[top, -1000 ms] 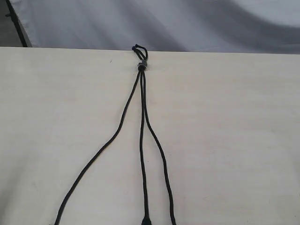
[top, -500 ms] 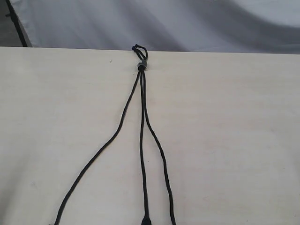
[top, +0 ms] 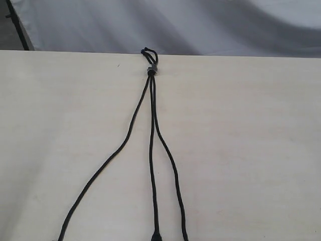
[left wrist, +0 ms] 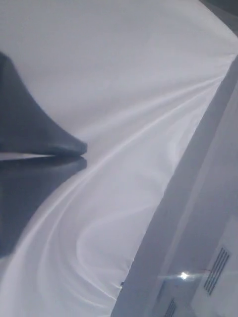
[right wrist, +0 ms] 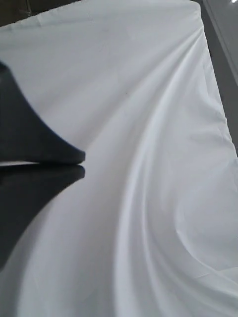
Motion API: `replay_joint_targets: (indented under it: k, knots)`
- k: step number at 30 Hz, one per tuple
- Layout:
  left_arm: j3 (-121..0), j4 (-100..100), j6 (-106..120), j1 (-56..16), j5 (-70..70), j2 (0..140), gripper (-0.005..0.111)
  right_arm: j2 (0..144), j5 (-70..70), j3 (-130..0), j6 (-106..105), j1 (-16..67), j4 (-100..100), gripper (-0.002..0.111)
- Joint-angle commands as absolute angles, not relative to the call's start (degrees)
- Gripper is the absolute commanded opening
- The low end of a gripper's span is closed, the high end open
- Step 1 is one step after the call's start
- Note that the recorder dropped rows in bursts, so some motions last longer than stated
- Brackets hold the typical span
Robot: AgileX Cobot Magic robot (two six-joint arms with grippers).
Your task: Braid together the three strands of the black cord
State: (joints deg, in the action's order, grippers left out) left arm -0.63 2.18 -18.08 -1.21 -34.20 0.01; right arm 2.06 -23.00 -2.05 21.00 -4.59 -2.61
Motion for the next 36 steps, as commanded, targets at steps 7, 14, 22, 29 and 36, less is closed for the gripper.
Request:
replay_joint_targets:
  k: [7, 14, 22, 29, 36]
  knots:
    - [-18.50, 1.24, -14.12, -1.21, -2.88, 12.51, 0.000, 22.83, 4.12, -23.09, 19.30, -3.77, -5.03, 0.000]
    - [-21.37, 1.24, -11.51, -1.21, 5.61, 32.14, 0.000, 50.14, 16.33, -32.04, 17.34, 11.37, -4.13, 0.000]
    - [-21.37, 1.24, -9.24, -1.21, 6.50, 47.27, 0.000, 73.89, 20.38, -42.70, 16.45, 30.68, -4.13, 0.000]
    - [-21.37, 1.24, -9.24, -1.21, 5.99, 50.60, 0.000, 97.09, 27.87, -55.20, 16.94, 44.37, -4.13, 0.010]
    - [-21.37, 1.24, -9.24, -1.21, 5.99, 50.60, 0.000, 107.31, 30.49, -59.59, 18.79, 46.60, -3.86, 0.045]
